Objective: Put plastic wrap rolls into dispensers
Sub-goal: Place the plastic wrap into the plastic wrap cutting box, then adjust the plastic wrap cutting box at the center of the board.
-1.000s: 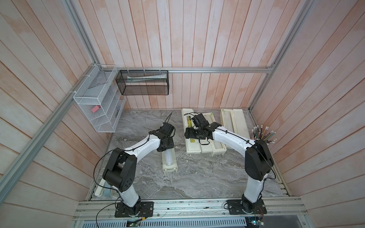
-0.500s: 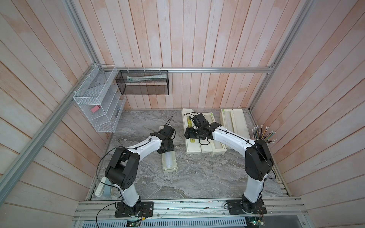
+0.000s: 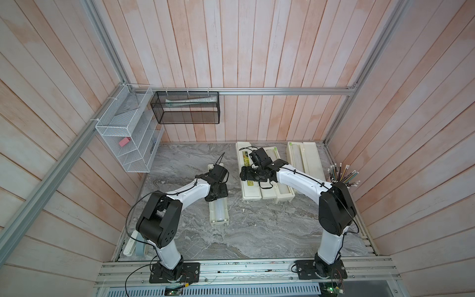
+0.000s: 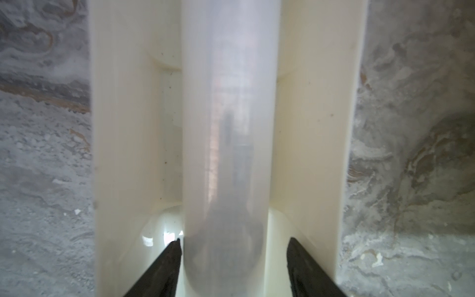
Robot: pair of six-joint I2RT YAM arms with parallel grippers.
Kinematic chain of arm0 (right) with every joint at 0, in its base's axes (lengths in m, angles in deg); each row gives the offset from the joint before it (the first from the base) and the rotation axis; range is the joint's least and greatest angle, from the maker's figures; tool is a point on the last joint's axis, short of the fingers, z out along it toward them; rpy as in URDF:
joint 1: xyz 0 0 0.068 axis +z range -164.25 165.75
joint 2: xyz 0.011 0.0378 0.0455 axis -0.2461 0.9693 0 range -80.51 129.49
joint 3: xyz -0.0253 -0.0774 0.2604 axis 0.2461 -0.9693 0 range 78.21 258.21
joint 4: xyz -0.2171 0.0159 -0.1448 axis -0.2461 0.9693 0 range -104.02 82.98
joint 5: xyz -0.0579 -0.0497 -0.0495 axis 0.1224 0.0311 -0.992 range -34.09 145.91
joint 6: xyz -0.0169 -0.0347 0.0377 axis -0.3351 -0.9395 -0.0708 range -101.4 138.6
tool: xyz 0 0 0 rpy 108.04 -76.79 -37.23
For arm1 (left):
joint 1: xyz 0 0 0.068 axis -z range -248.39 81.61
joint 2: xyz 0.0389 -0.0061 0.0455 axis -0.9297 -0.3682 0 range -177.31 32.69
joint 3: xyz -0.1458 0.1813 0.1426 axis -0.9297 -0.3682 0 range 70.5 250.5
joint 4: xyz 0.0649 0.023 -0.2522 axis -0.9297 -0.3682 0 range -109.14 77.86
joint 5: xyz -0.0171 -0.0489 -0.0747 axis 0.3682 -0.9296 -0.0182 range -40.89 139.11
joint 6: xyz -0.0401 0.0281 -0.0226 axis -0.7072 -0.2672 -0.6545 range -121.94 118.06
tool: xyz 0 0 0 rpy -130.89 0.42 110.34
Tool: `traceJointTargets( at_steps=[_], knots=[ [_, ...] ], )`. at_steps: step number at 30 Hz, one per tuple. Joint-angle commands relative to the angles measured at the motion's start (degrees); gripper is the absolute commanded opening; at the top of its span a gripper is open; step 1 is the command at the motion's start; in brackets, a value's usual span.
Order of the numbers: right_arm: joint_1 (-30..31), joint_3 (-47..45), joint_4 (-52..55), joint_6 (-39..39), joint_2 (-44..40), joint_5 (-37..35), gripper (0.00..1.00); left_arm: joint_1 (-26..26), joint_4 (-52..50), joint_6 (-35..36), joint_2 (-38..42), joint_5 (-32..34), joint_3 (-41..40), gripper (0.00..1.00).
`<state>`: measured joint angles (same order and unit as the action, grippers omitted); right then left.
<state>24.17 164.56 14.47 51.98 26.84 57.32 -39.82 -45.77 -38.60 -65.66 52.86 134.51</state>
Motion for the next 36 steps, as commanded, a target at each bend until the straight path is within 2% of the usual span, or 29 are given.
traceJointTargets(
  at_steps=[1, 4, 11, 16, 24, 36],
  knots=[
    [-0.01, 1.63, -0.76, 0.10, -2.06, 0.89, 0.81, 0.77, -1.65, 1.01, 2.49, 1.76, 3.22, 0.72],
    [0.21, 2.31, -0.54, 0.43, -1.97, 1.98, 0.81, 0.73, -3.94, 1.42, 4.34, 1.72, 4.55, 0.73],
    [2.85, 5.73, -0.28, 2.15, -1.37, 3.76, 0.81, -2.37, -1.75, 1.86, 12.99, -3.71, 1.13, 0.91],
    [5.65, 7.10, -1.29, 5.11, -0.31, 3.60, 0.82, -8.45, 4.56, 1.19, 16.19, -12.70, -6.63, 0.91],
    [7.85, 4.75, -2.89, 7.62, -1.22, 1.71, 0.82, -8.98, 14.33, -2.61, 15.72, -22.56, -14.51, 0.90],
    [8.78, 0.62, -1.38, 7.23, -2.06, 0.09, 0.83, -5.18, 22.84, -7.35, 15.03, -23.21, -15.78, 0.90]
  ],
)
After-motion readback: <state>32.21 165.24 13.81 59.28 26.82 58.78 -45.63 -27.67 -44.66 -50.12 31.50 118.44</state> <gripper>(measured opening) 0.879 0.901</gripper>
